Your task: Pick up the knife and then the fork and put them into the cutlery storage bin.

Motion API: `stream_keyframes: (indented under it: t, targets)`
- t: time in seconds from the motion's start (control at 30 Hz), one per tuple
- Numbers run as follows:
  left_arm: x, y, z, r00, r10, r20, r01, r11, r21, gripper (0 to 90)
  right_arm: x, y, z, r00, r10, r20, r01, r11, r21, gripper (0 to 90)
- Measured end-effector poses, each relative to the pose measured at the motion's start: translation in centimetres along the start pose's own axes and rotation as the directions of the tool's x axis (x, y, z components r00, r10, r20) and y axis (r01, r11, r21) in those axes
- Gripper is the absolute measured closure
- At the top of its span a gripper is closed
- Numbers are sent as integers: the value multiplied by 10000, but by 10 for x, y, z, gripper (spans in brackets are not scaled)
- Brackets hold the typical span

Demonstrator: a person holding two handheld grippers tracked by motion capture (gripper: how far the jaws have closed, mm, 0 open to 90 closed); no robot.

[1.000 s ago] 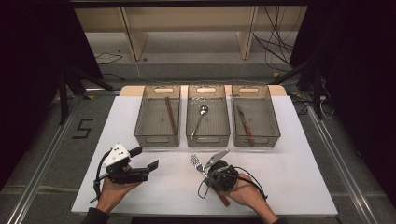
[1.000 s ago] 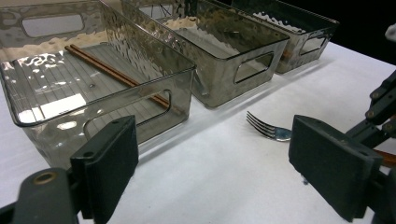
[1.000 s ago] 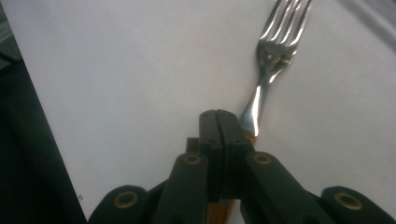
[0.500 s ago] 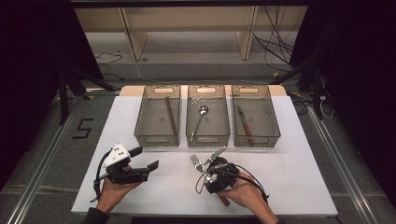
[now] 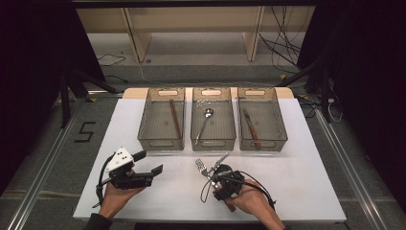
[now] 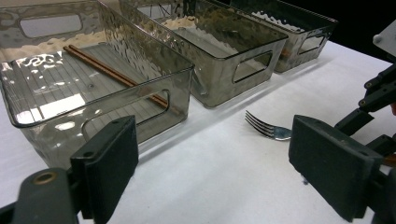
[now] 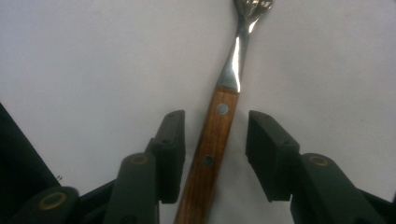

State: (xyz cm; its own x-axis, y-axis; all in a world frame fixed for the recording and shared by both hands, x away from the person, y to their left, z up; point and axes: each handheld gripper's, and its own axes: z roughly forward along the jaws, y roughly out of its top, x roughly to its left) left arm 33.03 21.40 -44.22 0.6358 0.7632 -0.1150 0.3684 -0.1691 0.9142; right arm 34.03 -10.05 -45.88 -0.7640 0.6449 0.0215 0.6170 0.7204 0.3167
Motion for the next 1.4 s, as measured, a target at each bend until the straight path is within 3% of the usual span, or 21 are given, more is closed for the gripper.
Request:
stream_keyframes:
  t: [0.33,0.53,0.8,1.07,1.4]
  targets:
    - [-1,0,1,10000,-6,21,6,10000,-1,156,4,4,4,9990,-409,182,403,9986,340,691]
    - [-1,0,1,10000,-3,31,3,10000,-6,156,-1,7,4,9996,-285,-12,286,9985,468,766]
    - [-1,0,1,10000,1,29,-1,10000,10,156,-2,7,4,9995,-293,-73,296,9985,469,773]
    - [1,0,0,10000,-9,9,9,10000,11,156,-5,8,0,9991,-361,-214,365,9991,218,775]
    - [1,0,0,10000,-15,-7,15,10000,2,156,-20,8,-28,9993,-20,-365,-11,9964,-846,775]
